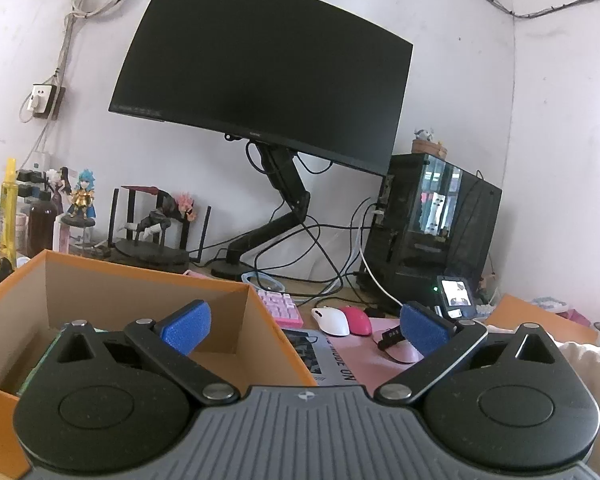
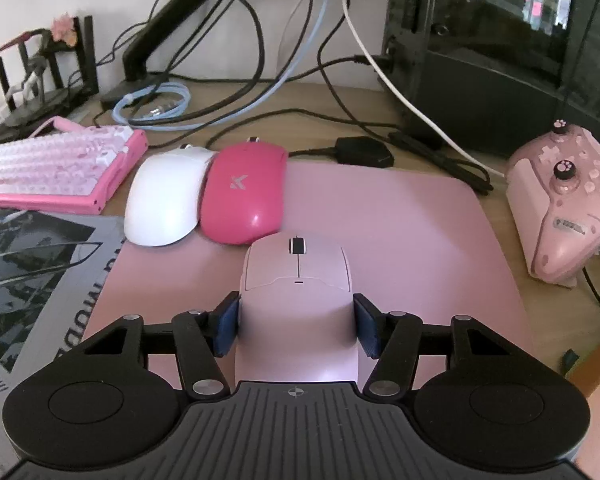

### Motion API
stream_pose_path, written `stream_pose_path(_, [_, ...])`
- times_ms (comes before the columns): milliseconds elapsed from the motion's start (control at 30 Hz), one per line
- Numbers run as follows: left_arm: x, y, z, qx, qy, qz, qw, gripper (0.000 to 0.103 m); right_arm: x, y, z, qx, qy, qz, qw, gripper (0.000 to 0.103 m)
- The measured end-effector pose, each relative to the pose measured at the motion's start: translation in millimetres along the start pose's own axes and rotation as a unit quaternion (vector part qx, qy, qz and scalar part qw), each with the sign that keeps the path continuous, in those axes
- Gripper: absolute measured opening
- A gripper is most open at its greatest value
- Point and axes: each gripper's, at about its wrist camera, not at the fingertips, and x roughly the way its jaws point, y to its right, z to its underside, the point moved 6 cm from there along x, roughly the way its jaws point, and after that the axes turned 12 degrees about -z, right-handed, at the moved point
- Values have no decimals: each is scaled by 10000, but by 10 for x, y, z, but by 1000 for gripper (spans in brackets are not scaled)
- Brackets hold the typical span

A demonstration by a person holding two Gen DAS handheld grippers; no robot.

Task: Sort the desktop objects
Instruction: 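Lift the light-pink mouse with the right gripper and carry it over the box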

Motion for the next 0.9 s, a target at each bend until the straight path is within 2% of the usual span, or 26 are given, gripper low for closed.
stream_pose_path(267, [-72, -62, -13, -25, 65, -45, 10000, 103, -436, -373, -54, -221, 295, -419, 9984, 61])
stream_pose_path(467, [-146, -130, -23, -70, 111, -77, 9999, 103, -909, -1133, -190, -790, 573, -1050, 9897, 61])
stream_pose_path(633, [-261, -230, -18, -96, 168, -162, 9997, 103, -1314, -1794, -302, -1276, 805, -1587, 9757, 61])
stream_pose_path(767, [-346, -336, -14, -113, 183, -291, 9993, 103, -1630, -2379, -410, -1698, 933, -2053, 9593, 61])
stream_pose_path(900, [-428, -453, -27, -138, 228, -446, 9986, 103, -1699, -2976, -395, -2173, 864, -2424, 9416, 61])
